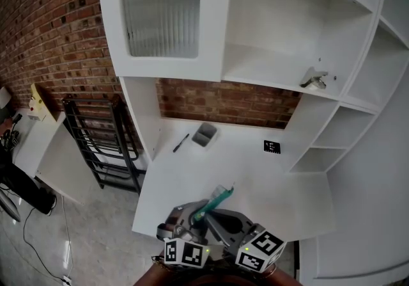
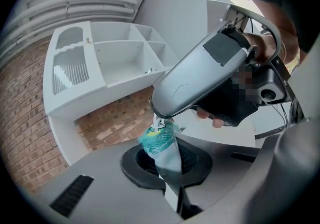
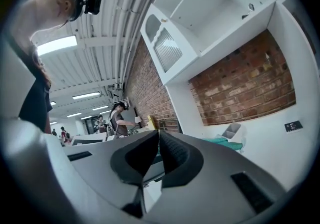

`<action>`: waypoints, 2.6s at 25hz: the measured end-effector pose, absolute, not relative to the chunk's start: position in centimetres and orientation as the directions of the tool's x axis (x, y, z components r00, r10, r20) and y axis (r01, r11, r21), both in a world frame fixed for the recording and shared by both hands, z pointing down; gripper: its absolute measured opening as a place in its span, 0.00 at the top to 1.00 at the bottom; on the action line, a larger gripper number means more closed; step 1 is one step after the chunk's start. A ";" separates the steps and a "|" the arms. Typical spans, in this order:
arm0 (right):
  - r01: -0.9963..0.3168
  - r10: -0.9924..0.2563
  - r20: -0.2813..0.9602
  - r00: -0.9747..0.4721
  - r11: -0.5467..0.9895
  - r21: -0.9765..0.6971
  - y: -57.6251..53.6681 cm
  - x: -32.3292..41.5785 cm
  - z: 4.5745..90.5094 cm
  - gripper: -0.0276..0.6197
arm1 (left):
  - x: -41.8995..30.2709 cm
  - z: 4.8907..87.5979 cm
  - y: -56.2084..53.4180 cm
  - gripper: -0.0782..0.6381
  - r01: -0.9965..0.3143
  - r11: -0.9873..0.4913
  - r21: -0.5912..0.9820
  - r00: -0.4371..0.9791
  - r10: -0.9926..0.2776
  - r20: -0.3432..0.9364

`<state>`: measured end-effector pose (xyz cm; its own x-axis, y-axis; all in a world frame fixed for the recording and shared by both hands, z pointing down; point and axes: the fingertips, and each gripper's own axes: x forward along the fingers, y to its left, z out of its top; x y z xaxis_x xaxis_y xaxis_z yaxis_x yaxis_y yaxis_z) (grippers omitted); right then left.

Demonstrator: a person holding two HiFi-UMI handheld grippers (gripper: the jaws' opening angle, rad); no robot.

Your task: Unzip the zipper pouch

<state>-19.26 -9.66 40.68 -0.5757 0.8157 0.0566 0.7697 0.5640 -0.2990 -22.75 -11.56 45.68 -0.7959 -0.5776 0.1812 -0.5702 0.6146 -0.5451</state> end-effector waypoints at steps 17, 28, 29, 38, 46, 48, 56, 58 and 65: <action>0.718 0.717 0.120 -0.687 0.695 -0.037 -10.4 -19.2 40.6 0.94 | -22.6 45.9 -12.5 0.89 -0.613 0.615 -0.497 -0.767 -0.613 0.188; 0.632 0.629 0.161 -0.761 0.774 -0.040 -12.3 -20.3 41.5 0.95 | -22.3 46.4 -11.9 0.89 -0.607 0.623 -0.494 -0.774 -0.604 0.189; 0.630 0.632 0.153 -0.760 0.774 -0.063 -12.6 -20.5 41.7 0.95 | -22.3 46.2 -11.9 0.89 -0.605 0.624 -0.494 -0.775 -0.603 0.188; 0.625 0.624 0.153 -0.766 0.779 -0.049 -13.2 -20.6 41.8 0.95 | -21.7 45.9 -12.1 0.89 -0.609 0.617 -0.499 -0.771 -0.608 0.188; 0.592 0.589 0.171 -0.790 0.805 -0.041 -14.8 -21.1 42.1 0.95 | -21.1 45.9 -12.9 0.89 -0.622 0.604 -0.497 -0.755 -0.631 0.179; 0.583 0.580 0.174 -0.796 0.812 -0.042 -15.2 -21.2 42.1 0.95 | -21.0 45.8 -13.1 0.89 -0.626 0.600 -0.498 -0.753 -0.631 0.186; 0.551 0.546 0.185 -0.817 0.834 -0.027 -16.6 -21.6 42.5 0.95 | -20.5 45.9 -13.4 0.89 -0.639 0.584 -0.500 -0.740 -0.645 0.192; 0.543 0.538 0.186 -0.822 0.839 -0.028 -17.0 -21.7 42.6 0.95 | -20.4 45.9 -13.4 0.89 -0.642 0.581 -0.501 -0.737 -0.648 0.193; 0.507 0.500 0.195 -0.844 0.862 -0.016 -18.2 -22.3 43.1 0.95 | -20.2 46.3 -13.2 0.89 -0.647 0.575 -0.501 -0.732 -0.652 0.197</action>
<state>-22.31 -18.20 43.06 -0.8439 0.4997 0.1955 0.5068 0.8619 -0.0157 -20.18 -13.23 46.33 -0.7324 -0.6519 0.1967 -0.6466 0.5753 -0.5009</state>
